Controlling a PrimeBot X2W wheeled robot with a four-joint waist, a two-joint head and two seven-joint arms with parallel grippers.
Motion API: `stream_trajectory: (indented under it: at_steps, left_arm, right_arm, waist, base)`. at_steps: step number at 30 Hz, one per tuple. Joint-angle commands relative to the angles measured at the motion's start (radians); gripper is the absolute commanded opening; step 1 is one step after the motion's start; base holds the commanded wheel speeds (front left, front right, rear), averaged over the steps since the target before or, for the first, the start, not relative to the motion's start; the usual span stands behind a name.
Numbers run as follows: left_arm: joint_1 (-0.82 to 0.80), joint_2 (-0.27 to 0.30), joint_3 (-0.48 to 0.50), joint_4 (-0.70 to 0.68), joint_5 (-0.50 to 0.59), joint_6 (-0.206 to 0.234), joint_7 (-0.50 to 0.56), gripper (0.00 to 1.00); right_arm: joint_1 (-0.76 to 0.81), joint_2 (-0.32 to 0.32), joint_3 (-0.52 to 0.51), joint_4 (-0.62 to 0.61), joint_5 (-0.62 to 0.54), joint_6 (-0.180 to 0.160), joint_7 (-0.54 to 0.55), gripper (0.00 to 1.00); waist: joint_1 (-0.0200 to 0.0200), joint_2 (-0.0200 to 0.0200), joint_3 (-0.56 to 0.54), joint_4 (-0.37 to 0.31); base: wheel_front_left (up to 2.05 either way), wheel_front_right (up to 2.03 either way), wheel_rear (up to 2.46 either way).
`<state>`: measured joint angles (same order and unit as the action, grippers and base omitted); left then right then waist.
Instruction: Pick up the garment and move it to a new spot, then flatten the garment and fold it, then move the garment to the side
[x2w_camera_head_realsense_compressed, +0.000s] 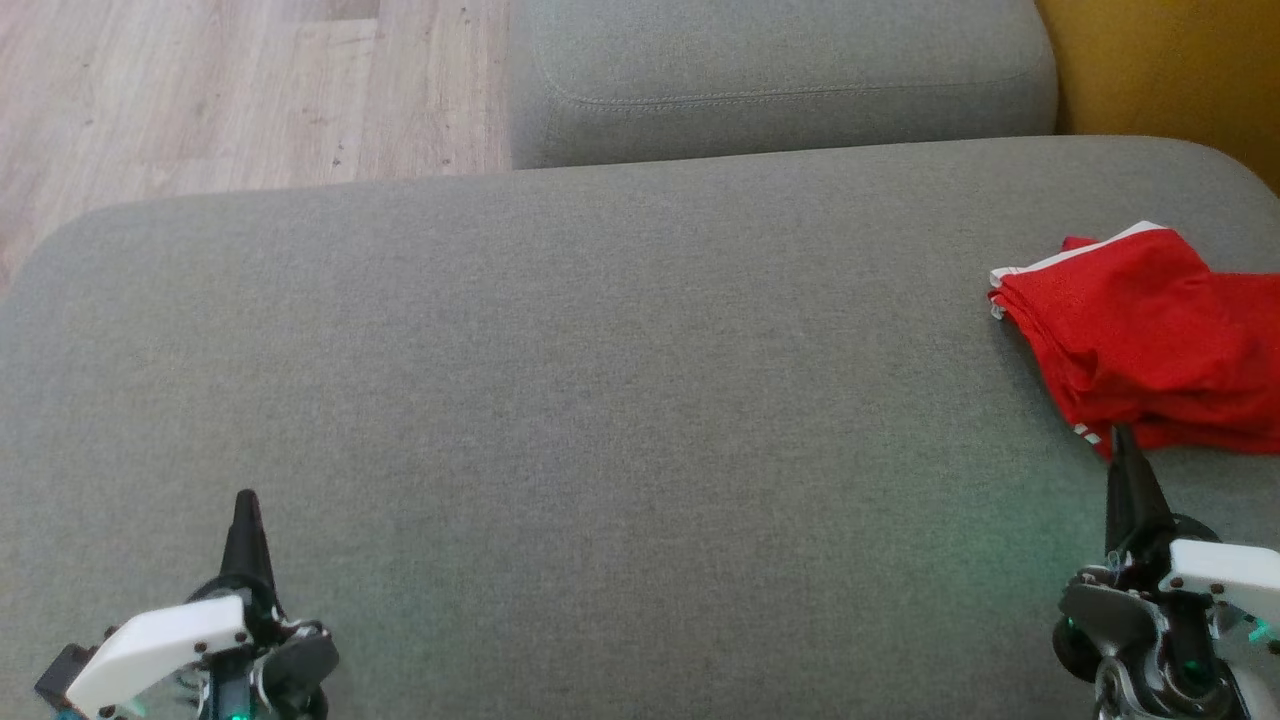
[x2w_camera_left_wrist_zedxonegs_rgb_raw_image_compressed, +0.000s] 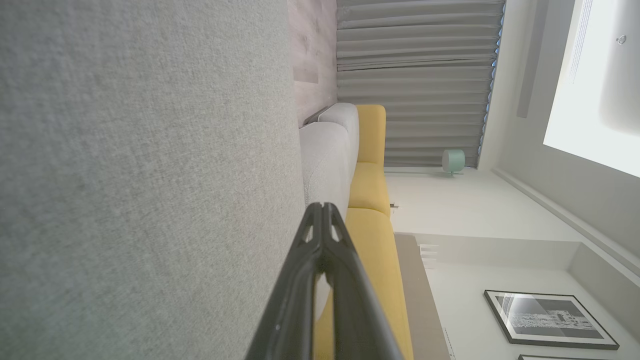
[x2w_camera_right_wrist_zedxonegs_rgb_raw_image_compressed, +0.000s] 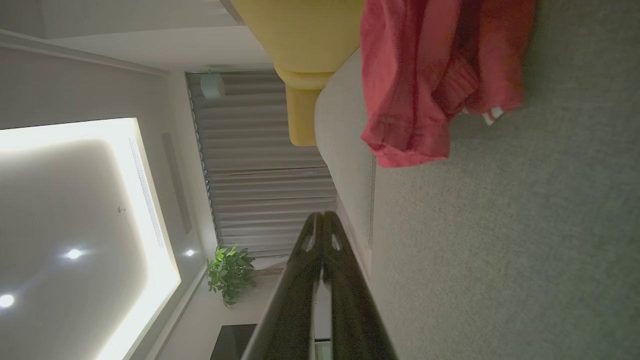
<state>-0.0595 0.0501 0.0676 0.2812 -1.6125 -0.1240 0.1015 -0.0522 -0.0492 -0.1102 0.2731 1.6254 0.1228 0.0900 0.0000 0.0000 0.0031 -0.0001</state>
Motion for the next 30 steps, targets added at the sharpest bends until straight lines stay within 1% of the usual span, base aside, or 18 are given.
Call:
stream_trajectory:
  at_steps: [1,30]
  left_arm:
    - [-0.048,0.006,0.039,-0.036,-0.002,-0.007,0.006,0.0]
    - [-0.048,0.004,0.042,-0.036,0.0,-0.007,0.008,0.0]
  right_arm:
    - [-0.054,-0.015,0.015,-0.029,-0.001,0.008,0.008,0.0]
    - [-0.055,-0.01,0.009,-0.029,-0.006,0.008,0.013,0.0]
  waist:
    - [0.0,0.0,0.0,0.0]
    - [0.0,0.0,0.0,0.0]
  base:
    - [0.0,0.0,0.0]
    - [0.0,0.0,0.0]
